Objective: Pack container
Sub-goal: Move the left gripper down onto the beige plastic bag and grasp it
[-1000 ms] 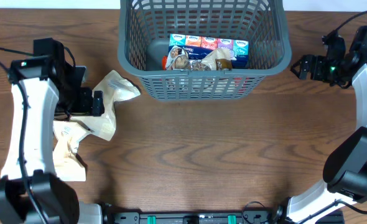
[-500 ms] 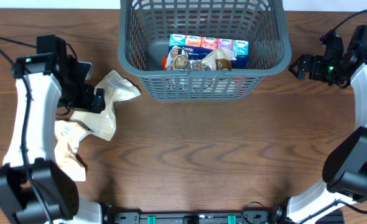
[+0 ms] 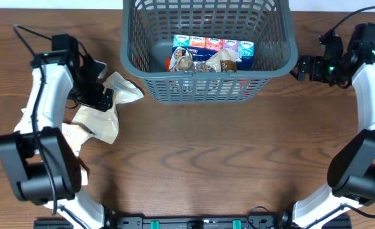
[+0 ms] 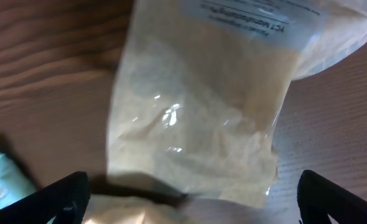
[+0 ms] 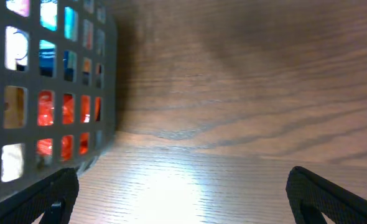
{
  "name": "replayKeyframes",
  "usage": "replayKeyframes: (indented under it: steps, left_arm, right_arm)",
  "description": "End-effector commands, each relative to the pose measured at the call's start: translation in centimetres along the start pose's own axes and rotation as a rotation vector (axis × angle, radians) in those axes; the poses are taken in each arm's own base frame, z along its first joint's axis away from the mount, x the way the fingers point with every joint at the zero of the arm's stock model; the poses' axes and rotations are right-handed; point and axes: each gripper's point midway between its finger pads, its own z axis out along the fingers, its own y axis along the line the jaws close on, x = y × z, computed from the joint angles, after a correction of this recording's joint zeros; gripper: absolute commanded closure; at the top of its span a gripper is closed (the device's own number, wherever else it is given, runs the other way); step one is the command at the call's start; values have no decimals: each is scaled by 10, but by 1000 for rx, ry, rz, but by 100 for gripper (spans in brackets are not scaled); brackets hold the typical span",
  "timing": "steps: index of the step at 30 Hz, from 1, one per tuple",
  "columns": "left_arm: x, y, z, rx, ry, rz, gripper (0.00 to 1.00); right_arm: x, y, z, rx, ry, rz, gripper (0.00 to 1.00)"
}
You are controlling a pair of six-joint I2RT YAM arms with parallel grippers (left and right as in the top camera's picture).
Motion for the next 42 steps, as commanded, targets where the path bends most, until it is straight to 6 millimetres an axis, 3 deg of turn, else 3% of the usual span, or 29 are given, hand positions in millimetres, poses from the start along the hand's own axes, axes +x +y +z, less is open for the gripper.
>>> replayKeyframes:
  steps: [1,9,22,25,31,34,37,42]
  left_arm:
    - [-4,-14,22,40,50,56,1]
    - [-8,-34,60,73,113,112,1]
    - [-4,-16,73,55,124,75,2]
    - [-4,-16,73,55,124,74,16]
    - [-5,-16,73,55,123,73,53]
    - [-3,-17,73,58,129,65,58]
    - [0,-18,72,63,141,60,75]
    - [1,-19,71,59,148,-25,92]
  right_arm:
    - [3,8,7,-12,18,-18,1]
    - [4,9,7,-14,22,-18,1]
    - [8,10,7,-16,39,-12,1]
    - [8,10,7,-16,39,-12,1]
    - [9,7,6,3,42,-20,1]
    - [9,6,6,6,42,-20,1]
    - [9,6,6,6,42,-20,1]
    - [8,6,6,6,42,-21,1]
